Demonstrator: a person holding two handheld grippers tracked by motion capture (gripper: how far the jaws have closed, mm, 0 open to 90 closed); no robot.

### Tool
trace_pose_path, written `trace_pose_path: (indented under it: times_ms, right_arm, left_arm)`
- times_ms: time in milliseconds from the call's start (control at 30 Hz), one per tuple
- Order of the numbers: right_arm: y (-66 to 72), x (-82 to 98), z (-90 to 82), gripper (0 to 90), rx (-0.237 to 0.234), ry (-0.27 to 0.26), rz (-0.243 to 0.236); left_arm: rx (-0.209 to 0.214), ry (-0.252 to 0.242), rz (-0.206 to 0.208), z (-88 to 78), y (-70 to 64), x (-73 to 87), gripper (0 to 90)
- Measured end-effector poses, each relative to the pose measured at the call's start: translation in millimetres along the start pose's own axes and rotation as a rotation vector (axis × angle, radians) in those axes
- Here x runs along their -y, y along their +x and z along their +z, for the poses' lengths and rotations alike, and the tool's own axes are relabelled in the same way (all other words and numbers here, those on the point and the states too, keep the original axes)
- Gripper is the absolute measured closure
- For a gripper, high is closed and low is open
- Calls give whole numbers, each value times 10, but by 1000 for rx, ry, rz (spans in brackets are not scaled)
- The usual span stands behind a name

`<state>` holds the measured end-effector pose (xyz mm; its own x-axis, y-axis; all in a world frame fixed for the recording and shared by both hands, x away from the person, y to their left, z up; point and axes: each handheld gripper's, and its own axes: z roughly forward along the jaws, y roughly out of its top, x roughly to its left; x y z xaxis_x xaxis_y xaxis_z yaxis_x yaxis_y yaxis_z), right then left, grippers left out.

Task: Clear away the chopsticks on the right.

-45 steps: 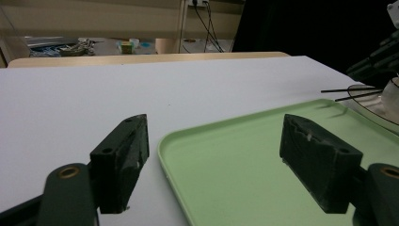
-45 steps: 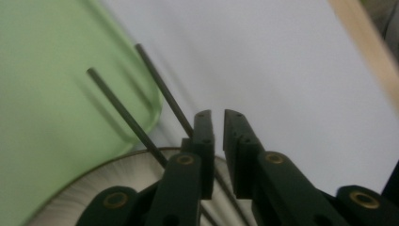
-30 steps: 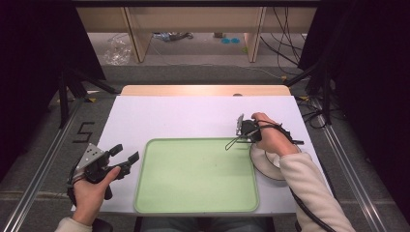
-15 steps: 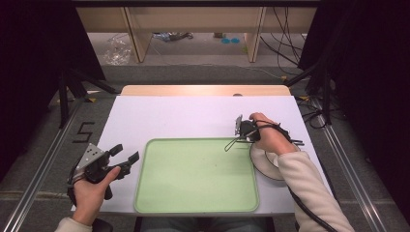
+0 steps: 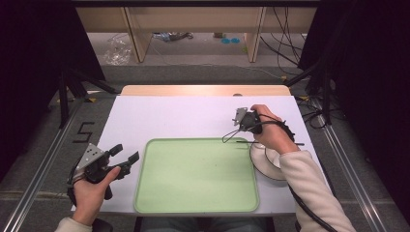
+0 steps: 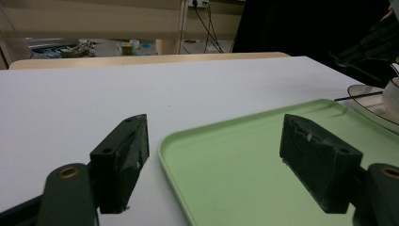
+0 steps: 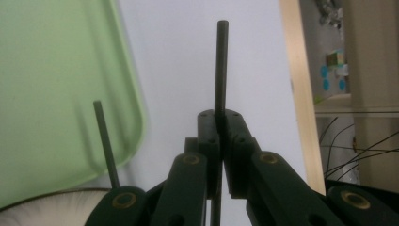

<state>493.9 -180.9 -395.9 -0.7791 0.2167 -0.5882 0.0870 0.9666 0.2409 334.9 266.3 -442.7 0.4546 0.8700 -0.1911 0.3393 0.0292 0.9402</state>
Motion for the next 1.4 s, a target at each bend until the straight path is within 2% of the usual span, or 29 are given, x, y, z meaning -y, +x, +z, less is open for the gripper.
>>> trace_pose_path:
  times_ms: [67,100,200,300,333,367,467,533,567,600,633,667,700,733,767,800,867,900,967,1000,1033,1067,1100,1133,1167,1233,1267,1300,1400]
  right_arm:
    - [-39,-16,-79,878,42,-40,27]
    - [-39,-16,-79,878,42,-40,27]
    - [-85,-33,-197,879,71,-103,81]
    - [-116,-37,-258,879,97,-132,95]
    - [-132,-38,-310,879,105,-166,137]
    - [-132,-38,-310,879,105,-166,137]
    - [-171,-28,-374,879,128,-208,178]
    - [-201,-22,-454,879,131,-253,250]
    - [-201,-22,-454,879,131,-253,250]
    - [-208,-19,-474,879,135,-270,276]
    - [-232,-7,-506,879,113,-301,314]
    - [-238,-1,-518,879,117,-324,330]
    - [-238,-1,-518,879,117,-324,330]
    - [-265,8,-554,879,119,-357,369]
    - [-265,8,-554,879,119,-357,369]
    - [-280,15,-590,880,128,-381,403]
    - [-291,19,-603,879,131,-396,409]
    - [-300,26,-642,879,133,-421,445]
    - [-311,30,-656,880,129,-431,452]
    - [-324,40,-688,880,130,-460,486]
    - [-324,40,-688,880,130,-460,486]
    - [-329,44,-717,880,127,-495,529]
    - [-329,44,-717,880,127,-495,529]
    - [-336,44,-743,879,111,-521,570]
    - [-336,44,-743,879,111,-521,570]
    - [-345,46,-766,880,101,-549,613]
    - [-345,48,-781,879,97,-566,646]
    - [-350,46,-812,879,71,-584,703]
    - [-352,40,-852,879,47,-607,767]
  left_arm:
    - [0,1,0,0,1,0,243]
    - [0,1,0,0,1,0,243]
    - [0,0,0,0,0,0,243]
    - [0,-1,-1,-1,0,0,243]
    - [-1,0,0,-1,1,0,243]
    - [0,-1,-1,-1,1,0,243]
    - [0,0,0,-1,0,-1,243]
    - [0,-1,0,-2,2,-1,243]
    - [0,-1,0,-2,2,-1,244]
    - [0,0,-1,-1,2,0,244]
    - [0,1,-1,-1,2,0,244]
    - [1,-1,-1,-1,2,0,243]
    - [1,-1,-1,-1,2,0,243]
    - [0,-1,-1,-2,2,0,243]
    - [0,-1,-1,-2,2,0,243]
    - [0,0,-1,-2,2,0,243]
    - [0,-1,-1,-2,2,0,243]
    - [0,1,-2,-1,1,0,243]
    - [1,1,-1,0,1,0,243]
    - [0,0,-1,0,1,0,244]
    - [0,0,-1,-1,1,0,244]
    - [0,0,-1,-2,2,0,243]
    - [0,0,0,-2,3,-1,243]
    - [0,-1,-1,-2,2,0,243]
    - [0,-1,-1,-2,2,0,243]
    - [0,-2,-1,-3,2,-1,243]
    - [0,-1,-1,-3,2,0,244]
    - [0,-2,-1,-3,1,-1,244]
    - [0,-3,-1,-3,0,-1,243]
